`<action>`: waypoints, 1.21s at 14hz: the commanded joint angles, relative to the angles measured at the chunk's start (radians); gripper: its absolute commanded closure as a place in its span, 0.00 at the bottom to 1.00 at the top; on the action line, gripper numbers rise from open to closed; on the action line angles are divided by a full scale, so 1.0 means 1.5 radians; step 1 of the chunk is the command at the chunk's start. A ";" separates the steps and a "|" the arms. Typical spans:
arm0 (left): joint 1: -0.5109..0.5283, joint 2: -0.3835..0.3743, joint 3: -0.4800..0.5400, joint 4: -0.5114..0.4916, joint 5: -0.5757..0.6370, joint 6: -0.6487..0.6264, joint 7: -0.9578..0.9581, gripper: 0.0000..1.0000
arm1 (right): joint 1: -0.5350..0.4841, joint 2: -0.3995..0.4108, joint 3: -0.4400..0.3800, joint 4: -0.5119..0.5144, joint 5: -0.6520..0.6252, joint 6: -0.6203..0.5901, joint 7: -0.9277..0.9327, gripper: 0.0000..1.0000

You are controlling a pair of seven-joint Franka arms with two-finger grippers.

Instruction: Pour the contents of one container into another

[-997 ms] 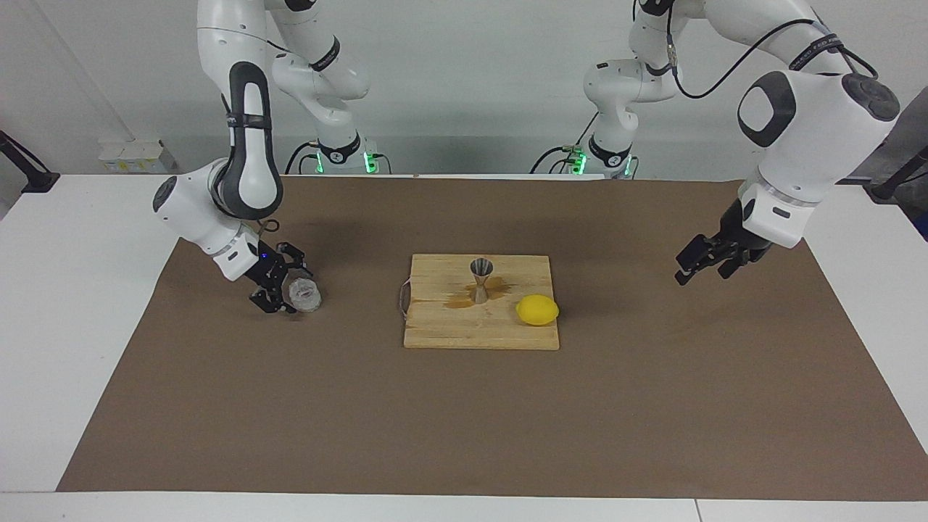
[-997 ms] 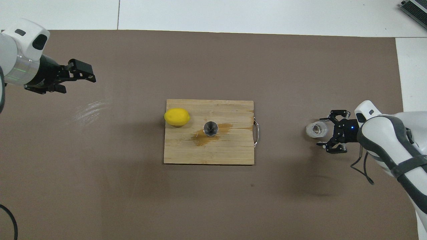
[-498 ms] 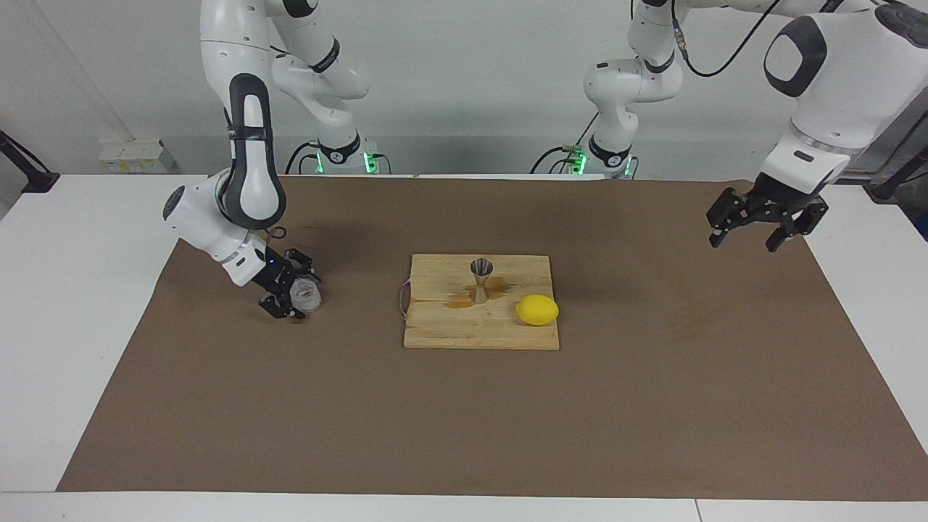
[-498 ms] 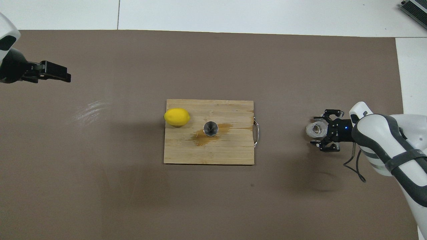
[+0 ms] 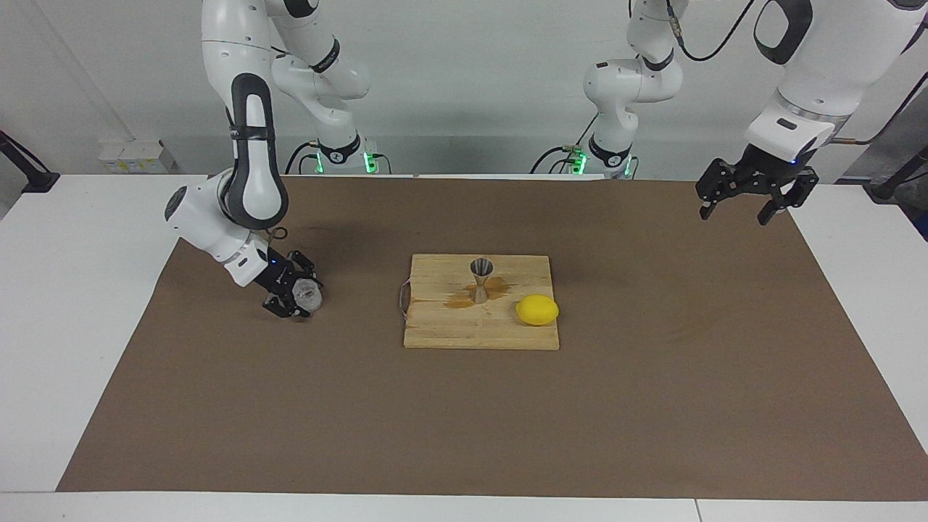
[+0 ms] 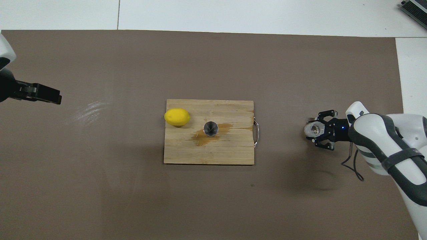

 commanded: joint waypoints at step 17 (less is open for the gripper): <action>0.004 -0.105 0.007 -0.143 0.009 0.054 0.010 0.00 | 0.131 -0.066 0.003 0.028 -0.023 0.028 0.199 0.44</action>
